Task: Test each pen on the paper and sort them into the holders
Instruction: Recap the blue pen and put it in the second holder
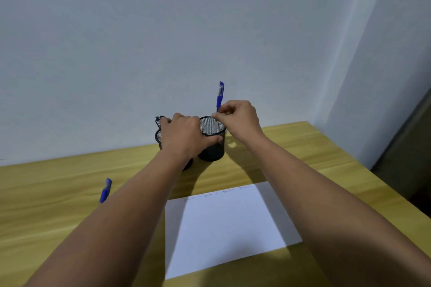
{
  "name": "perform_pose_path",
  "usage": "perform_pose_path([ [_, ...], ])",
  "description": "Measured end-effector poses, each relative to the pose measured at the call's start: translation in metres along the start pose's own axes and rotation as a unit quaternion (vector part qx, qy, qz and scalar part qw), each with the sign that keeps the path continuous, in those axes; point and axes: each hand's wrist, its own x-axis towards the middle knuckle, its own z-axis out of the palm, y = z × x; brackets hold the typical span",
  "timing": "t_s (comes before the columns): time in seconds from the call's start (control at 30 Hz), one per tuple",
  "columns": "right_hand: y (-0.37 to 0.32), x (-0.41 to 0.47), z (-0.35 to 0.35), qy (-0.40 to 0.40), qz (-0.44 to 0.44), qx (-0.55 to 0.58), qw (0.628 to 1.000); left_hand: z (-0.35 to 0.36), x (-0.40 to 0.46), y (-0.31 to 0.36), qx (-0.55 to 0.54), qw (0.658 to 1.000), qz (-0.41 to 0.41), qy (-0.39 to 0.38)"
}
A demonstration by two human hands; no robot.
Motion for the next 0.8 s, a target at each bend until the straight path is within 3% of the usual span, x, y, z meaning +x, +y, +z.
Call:
perform_pose_path([
  [0.13, 0.005, -0.004, 0.000, -0.013, -0.002, -0.106, 0.994, 0.001, 0.000, 0.002, -0.003, 1.000, -0.005, 0.001],
  [0.3, 0.005, -0.007, 0.005, 0.002, 0.007, -0.131, 0.991, 0.000, 0.000, 0.001, -0.013, 1.000, -0.001, -0.007],
  [0.57, -0.014, -0.026, -0.018, 0.043, 0.020, -0.079, 0.996, -0.015, -0.005, 0.000, -0.010, 1.000, 0.006, -0.028],
  [0.8, -0.058, -0.061, -0.037, 0.024, -0.037, -0.017, 0.999, -0.073, -0.042, -0.016, -0.067, 0.998, -0.009, 0.006],
])
